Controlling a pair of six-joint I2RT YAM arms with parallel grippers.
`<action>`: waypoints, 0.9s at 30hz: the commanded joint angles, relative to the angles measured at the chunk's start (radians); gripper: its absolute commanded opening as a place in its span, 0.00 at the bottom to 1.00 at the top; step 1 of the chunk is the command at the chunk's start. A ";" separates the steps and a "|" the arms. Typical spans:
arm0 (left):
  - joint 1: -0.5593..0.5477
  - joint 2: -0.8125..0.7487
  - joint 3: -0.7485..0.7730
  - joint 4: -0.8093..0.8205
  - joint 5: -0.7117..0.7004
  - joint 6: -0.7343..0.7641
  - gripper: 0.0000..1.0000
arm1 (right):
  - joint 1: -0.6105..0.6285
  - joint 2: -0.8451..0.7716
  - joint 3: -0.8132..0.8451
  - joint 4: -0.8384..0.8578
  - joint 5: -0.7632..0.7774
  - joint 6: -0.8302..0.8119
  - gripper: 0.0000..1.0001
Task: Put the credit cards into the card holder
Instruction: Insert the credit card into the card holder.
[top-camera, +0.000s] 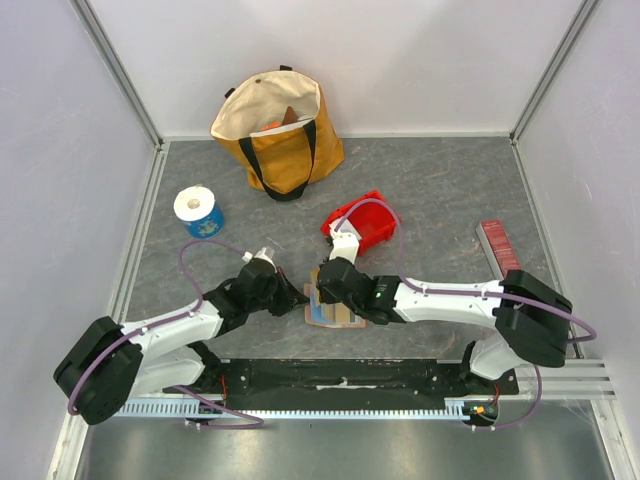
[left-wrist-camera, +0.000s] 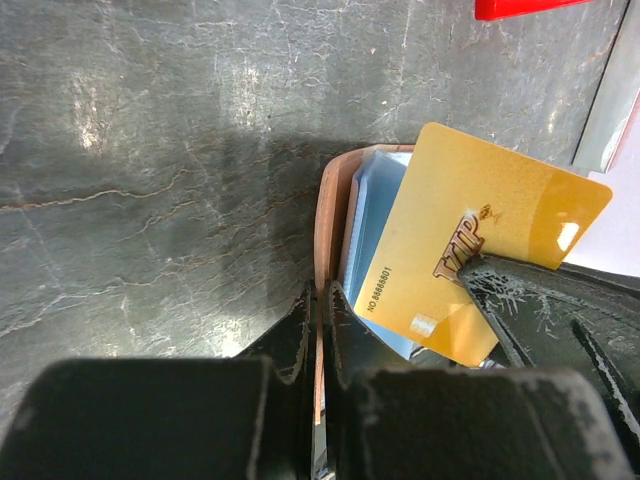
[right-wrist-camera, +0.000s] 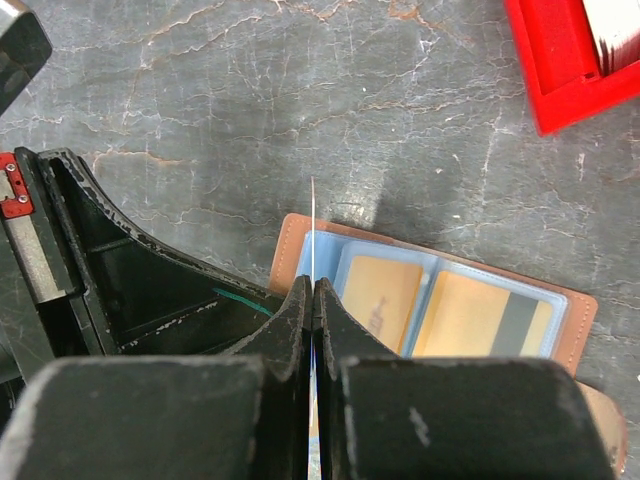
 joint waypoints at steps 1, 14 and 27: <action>-0.002 -0.024 -0.011 0.024 -0.014 -0.034 0.02 | 0.003 -0.063 0.006 -0.034 0.056 -0.016 0.00; -0.002 -0.035 -0.023 0.017 -0.026 -0.040 0.02 | -0.014 -0.196 -0.111 -0.137 0.101 0.012 0.00; -0.002 -0.003 -0.046 0.015 -0.040 -0.026 0.02 | -0.084 -0.324 -0.197 -0.128 -0.048 0.026 0.00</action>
